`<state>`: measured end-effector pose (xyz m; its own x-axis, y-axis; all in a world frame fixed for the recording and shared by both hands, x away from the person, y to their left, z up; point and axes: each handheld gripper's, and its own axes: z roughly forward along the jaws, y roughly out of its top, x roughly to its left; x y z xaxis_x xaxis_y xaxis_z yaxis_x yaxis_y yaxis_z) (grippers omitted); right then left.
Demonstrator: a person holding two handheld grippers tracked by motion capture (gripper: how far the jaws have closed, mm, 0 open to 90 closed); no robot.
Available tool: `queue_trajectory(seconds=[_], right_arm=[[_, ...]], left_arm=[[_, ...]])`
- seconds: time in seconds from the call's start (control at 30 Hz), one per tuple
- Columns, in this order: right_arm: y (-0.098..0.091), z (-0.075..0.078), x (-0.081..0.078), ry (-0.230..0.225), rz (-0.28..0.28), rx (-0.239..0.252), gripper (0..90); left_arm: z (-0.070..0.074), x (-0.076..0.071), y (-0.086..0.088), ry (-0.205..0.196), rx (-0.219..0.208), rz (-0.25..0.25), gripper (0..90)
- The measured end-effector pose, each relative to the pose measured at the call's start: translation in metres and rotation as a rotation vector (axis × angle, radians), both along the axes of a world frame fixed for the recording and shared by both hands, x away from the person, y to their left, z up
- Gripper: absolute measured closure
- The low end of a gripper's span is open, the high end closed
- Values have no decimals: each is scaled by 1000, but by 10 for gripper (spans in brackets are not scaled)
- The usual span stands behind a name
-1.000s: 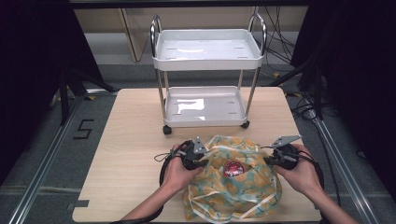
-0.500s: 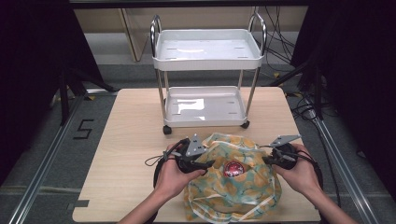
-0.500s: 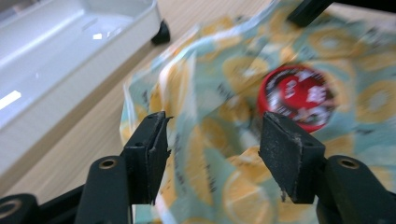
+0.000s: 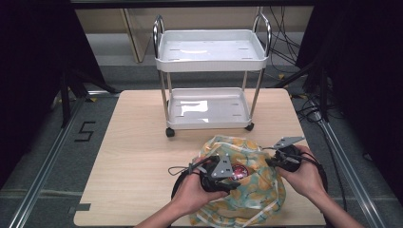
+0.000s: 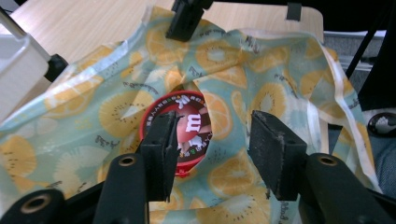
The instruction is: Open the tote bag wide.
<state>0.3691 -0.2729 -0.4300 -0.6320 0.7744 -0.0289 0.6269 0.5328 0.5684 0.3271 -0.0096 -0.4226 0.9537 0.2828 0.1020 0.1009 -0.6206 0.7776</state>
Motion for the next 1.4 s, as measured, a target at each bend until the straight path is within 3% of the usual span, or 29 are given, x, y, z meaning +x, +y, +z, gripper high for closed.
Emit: queue_trajectory(seconds=[0.1,0.2,0.4,0.43,0.47,0.6,0.67,0.77,0.93,1.0,1.13,1.17,1.27,1.37,1.4], right_arm=[[-1,-1,0,0,1,2,885],[-1,0,0,7,-6,4,881],[2,-1,0,-3,-11,15,874],[2,-1,0,-3,-12,15,873],[0,0,0,6,-4,-1,870],[0,-1,1,-2,-1,1,864],[0,0,0,18,-14,7,862],[1,-3,0,-18,-8,8,855],[2,-2,-1,1,-20,19,850],[2,-2,0,-1,-17,19,849],[1,-2,0,-3,-14,18,848],[1,-1,-1,16,-12,8,848],[0,-3,0,-8,-8,6,847],[-1,-2,0,1,1,-6,847],[-1,-2,0,1,1,-6,846]], left_arm=[[-4,-2,-3,11,-4,-10,526],[-12,-4,-11,14,24,-48,550],[-18,-1,-18,-13,39,-64,591],[-17,1,-18,-33,88,-89,591],[-17,1,-18,-32,90,-92,611],[-20,1,-20,-45,85,-93,653],[-20,0,-21,-46,82,-86,682],[-21,-4,-23,-99,95,-98,727],[-21,-6,-25,-133,110,-112,840],[-20,-7,-24,-146,118,-95,862],[-20,-9,-24,-134,123,-76,899],[-21,-10,-25,-133,124,-75,899],[-24,-12,-26,-103,117,-68,900],[-27,-14,-26,-73,116,-77,900],[-27,-13,-26,-68,135,-95,900]])
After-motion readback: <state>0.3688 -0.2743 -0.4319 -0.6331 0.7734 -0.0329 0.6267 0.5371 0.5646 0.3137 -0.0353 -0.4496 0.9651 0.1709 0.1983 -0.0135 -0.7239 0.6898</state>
